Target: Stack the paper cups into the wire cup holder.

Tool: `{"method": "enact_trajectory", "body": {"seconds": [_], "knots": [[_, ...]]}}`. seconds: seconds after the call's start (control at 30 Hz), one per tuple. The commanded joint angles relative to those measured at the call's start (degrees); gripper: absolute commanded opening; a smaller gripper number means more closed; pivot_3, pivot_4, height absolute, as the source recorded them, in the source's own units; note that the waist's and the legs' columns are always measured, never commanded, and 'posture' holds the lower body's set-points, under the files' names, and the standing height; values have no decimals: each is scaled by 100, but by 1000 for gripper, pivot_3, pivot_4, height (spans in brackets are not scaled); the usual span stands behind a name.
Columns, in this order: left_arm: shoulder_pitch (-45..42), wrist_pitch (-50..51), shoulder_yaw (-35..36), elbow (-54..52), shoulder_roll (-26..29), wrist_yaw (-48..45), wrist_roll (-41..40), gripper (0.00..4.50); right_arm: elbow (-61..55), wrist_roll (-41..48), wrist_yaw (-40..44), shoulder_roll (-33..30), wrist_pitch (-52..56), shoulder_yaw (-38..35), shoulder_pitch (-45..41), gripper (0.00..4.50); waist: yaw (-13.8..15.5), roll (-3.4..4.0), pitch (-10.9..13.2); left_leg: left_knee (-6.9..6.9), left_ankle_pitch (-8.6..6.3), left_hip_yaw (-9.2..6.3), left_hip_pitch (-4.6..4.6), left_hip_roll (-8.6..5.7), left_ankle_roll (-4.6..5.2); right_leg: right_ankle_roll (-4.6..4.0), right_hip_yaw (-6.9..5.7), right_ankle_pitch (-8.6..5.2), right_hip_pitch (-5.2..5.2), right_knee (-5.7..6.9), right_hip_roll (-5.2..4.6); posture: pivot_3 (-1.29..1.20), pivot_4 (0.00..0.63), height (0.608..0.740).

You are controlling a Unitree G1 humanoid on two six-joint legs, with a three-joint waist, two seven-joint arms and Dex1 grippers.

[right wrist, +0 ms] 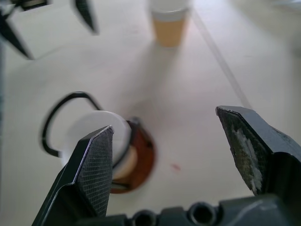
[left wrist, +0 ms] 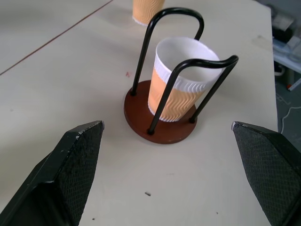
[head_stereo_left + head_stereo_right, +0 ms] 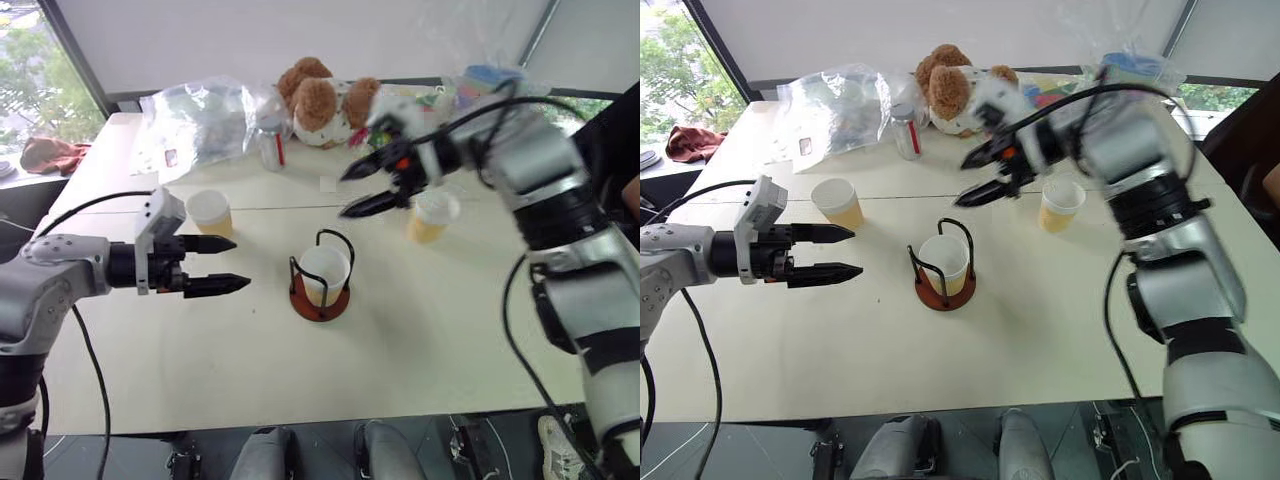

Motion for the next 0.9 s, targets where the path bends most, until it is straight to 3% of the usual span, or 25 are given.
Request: {"method": "enact_trajectory", "body": {"seconds": [0.03, 0.27, 0.53, 0.8, 0.9], "knots": [[-371, 186, 315, -210, 72, -3, -379, 4500, 114, -367, -517, -655, -590, -551, 637, 3812, 14, -4, -3, 0, -1, 3, 0, -1, 1, 0, 0, 0, 1, -4, -2, 0, 150, 740], [-994, 432, 160, -39, -6, -39, -615, 4500, -259, -662, -747, -1150, -1935, -825, 2320, 3812, -117, -2, -1, -1, 0, 16, 9, 3, 1, 1, 5, 0, 1, -3, 1, 0, 150, 740], [-1109, 220, -186, 270, 11, -324, -278, 4500, 536, -1112, -1036, -827, -2762, -681, 2232, 3812, -110, 7, 4, 0, 10, 17, 23, 21, -14, 1, 14, 0, 0, 14, 26, 0, 150, 740], [-778, 160, -113, 196, -6, -209, -177, 4500, 1031, -1204, -834, -625, -2908, -688, 1999, 3812, -83, 3, 5, 0, 10, 15, 18, 20, -15, 1, 15, 0, 0, 6, 25, 0, 150, 740], [-717, 125, -105, 217, -3, -175, -149, 4500, 1139, -1206, -714, -498, -2947, -655, 1926, 2962, -93, 4, 5, 1, 10, 15, 18, 20, -15, 1, 15, 0, 1, 7, 25, 0, 150, 740]]}}
